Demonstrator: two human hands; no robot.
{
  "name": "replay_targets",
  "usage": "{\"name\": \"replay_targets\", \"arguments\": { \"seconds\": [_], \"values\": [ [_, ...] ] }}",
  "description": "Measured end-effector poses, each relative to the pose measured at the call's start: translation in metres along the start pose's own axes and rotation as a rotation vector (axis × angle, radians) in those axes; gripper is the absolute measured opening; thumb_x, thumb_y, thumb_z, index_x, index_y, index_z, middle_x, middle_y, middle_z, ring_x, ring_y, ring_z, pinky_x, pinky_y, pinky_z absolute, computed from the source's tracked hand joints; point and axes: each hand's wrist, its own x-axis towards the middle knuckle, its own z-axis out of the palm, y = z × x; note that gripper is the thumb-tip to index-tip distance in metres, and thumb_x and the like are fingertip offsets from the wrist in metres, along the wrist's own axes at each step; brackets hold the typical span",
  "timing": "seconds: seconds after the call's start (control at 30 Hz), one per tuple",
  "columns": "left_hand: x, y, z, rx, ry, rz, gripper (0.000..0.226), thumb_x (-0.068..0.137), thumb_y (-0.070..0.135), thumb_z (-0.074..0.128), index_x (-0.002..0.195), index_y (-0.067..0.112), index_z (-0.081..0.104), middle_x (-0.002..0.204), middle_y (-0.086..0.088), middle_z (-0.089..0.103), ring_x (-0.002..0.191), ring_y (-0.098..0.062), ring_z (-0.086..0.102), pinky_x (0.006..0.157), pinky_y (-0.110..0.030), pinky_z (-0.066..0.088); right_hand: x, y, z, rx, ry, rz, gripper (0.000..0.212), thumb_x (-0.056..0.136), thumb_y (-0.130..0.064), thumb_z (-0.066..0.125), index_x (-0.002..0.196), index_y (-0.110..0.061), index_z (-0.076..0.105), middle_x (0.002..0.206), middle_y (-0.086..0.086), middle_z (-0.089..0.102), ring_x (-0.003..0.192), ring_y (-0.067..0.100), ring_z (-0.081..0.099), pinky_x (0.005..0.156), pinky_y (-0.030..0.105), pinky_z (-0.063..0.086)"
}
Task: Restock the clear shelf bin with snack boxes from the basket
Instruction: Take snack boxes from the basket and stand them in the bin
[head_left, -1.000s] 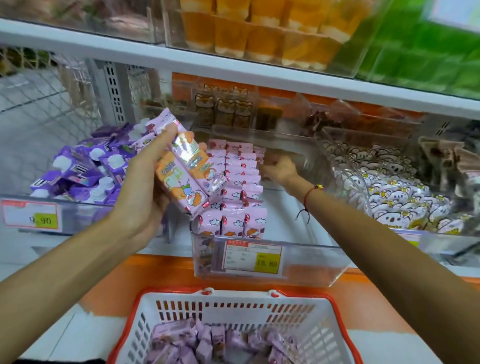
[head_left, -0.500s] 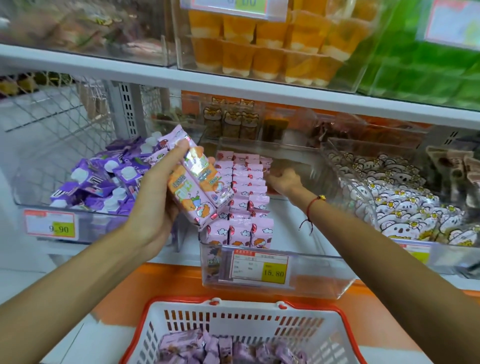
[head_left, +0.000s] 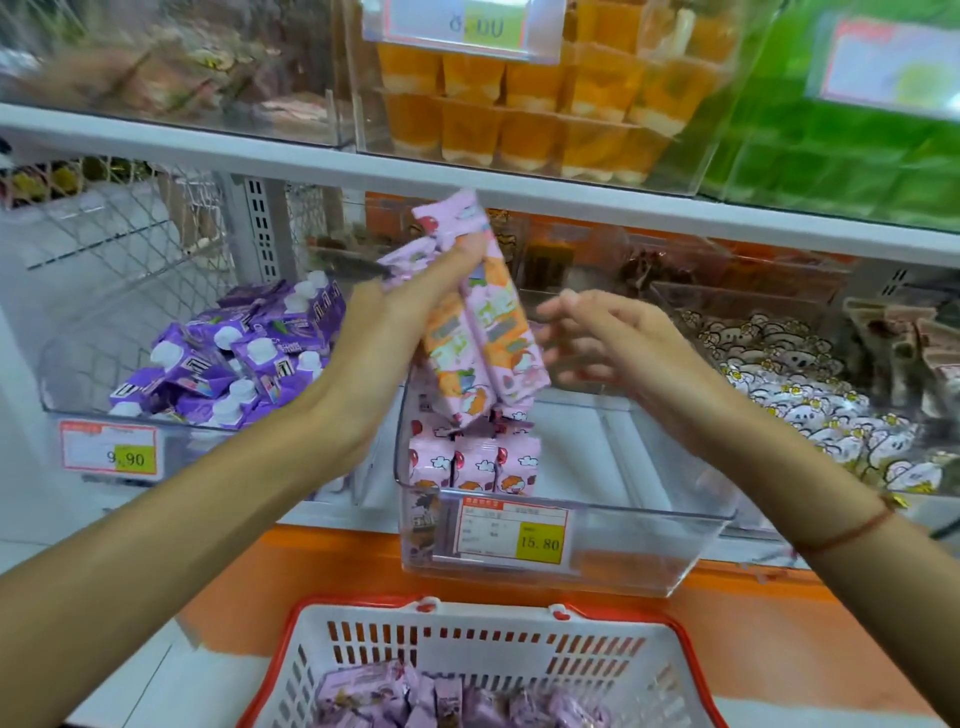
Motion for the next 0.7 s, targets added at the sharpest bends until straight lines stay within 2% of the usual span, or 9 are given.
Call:
{"name": "replay_targets", "arguments": {
  "seconds": [0.1,0.17,0.23,0.33,0.4,0.53,0.6,0.67,0.7],
  "values": [
    [-0.001,0.001,0.022,0.098,-0.072,0.029,0.027,0.084,0.042,0.063,0.101,0.023,0.07,0.094,0.008,0.075,0.09,-0.009,0.07,0.08,-0.025,0.056,-0.017,-0.013,0.009,0.062,-0.143,-0.016,0.04,0.086,-0.051,0.051,0.101,-0.019,0.068,0.113,0.005,0.07,0.103,0.018,0.067,0.092,0.031,0.052],
    [-0.004,-0.003,0.028,0.162,-0.103,0.041,0.03,0.086,0.046,0.059,0.101,0.023,0.07,0.093,0.004,0.075,0.093,-0.011,0.07,0.081,-0.024,0.056,-0.021,-0.018,0.012,0.02,-0.177,-0.088,0.03,0.09,-0.041,0.051,0.101,-0.019,0.068,0.106,-0.003,0.073,0.099,0.01,0.068,0.084,0.022,0.054],
    [-0.007,-0.005,0.028,0.189,-0.086,0.051,0.035,0.087,0.05,0.055,0.096,0.019,0.07,0.087,-0.004,0.075,0.089,-0.016,0.071,0.083,-0.032,0.056,-0.021,-0.018,0.01,-0.011,-0.141,-0.104,0.024,0.095,-0.032,0.051,0.102,-0.017,0.068,0.097,-0.004,0.074,0.088,0.005,0.068,0.073,0.016,0.052],
    [-0.008,-0.009,0.017,0.154,0.114,0.101,0.035,0.088,0.046,0.053,0.082,0.015,0.066,0.07,0.003,0.07,0.07,-0.008,0.067,0.074,-0.03,0.056,-0.015,-0.01,0.004,0.012,-0.053,-0.014,0.03,0.096,-0.035,0.051,0.096,-0.008,0.065,0.083,0.005,0.069,0.072,0.012,0.063,0.069,0.027,0.05],
    [-0.01,-0.012,0.006,0.136,0.242,0.125,0.034,0.089,0.046,0.05,0.078,0.018,0.064,0.069,0.008,0.072,0.065,-0.005,0.068,0.063,-0.019,0.055,-0.011,-0.006,-0.001,0.167,-0.023,0.145,0.034,0.097,-0.038,0.046,0.094,-0.009,0.063,0.075,0.005,0.069,0.061,0.013,0.065,0.061,0.027,0.055],
    [-0.016,-0.017,-0.01,0.113,0.282,0.093,0.043,0.09,0.055,0.044,0.066,0.025,0.064,0.069,0.005,0.072,0.062,-0.009,0.069,0.058,-0.016,0.053,-0.004,0.007,-0.013,0.318,-0.044,0.298,0.034,0.098,-0.039,0.042,0.105,-0.012,0.063,0.087,0.009,0.073,0.075,0.02,0.071,0.057,0.026,0.056],
    [-0.014,-0.02,-0.013,0.064,0.284,0.041,0.036,0.091,0.052,0.046,0.076,0.025,0.065,0.068,0.005,0.07,0.062,-0.005,0.067,0.061,-0.02,0.053,0.001,0.018,-0.015,0.22,-0.015,0.303,0.025,0.098,-0.033,0.046,0.094,-0.016,0.064,0.079,0.0,0.072,0.07,0.012,0.067,0.059,0.023,0.052],
    [-0.011,-0.023,-0.014,-0.081,0.269,-0.029,0.023,0.094,0.036,0.046,0.1,0.019,0.061,0.078,0.007,0.069,0.069,-0.001,0.065,0.062,-0.018,0.051,0.01,0.027,-0.016,0.059,0.048,0.279,0.018,0.096,-0.027,0.052,0.087,-0.018,0.064,0.068,-0.007,0.067,0.061,0.005,0.061,0.06,0.02,0.047],
    [-0.011,-0.024,-0.015,-0.136,0.252,-0.046,0.017,0.094,0.028,0.045,0.1,0.019,0.058,0.082,0.007,0.068,0.074,-0.003,0.064,0.062,-0.018,0.05,0.017,0.032,-0.017,-0.016,0.087,0.274,0.016,0.095,-0.025,0.054,0.088,-0.016,0.065,0.068,-0.007,0.065,0.06,0.004,0.059,0.063,0.019,0.048]
  ]
}}
